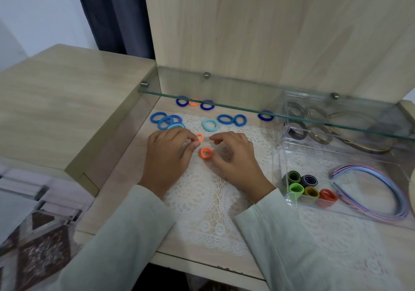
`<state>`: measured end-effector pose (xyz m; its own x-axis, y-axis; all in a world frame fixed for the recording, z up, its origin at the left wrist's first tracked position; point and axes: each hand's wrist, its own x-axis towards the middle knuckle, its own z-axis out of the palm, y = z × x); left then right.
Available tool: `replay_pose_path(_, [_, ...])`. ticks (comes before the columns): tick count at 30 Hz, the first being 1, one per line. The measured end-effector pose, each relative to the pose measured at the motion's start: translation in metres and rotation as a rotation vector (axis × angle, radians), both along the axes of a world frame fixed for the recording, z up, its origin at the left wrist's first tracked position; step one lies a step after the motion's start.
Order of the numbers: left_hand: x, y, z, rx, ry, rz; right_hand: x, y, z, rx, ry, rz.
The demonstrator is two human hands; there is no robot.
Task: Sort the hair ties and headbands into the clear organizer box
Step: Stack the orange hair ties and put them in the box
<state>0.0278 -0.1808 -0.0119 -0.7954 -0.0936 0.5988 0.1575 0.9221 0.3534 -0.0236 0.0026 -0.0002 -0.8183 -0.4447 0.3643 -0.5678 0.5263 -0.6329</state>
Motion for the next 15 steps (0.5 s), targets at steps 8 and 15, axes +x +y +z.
replay_pose_path(8, [0.0041,0.0057,0.0034,-0.036,-0.040,-0.148,-0.0026,0.0000,-0.0005,-0.070,-0.075,-0.104])
replay_pose_path(15, [0.0065,0.0085,0.0053,-0.034,-0.091,-0.171,-0.0034,-0.0003,-0.0018,-0.078,-0.079,-0.117])
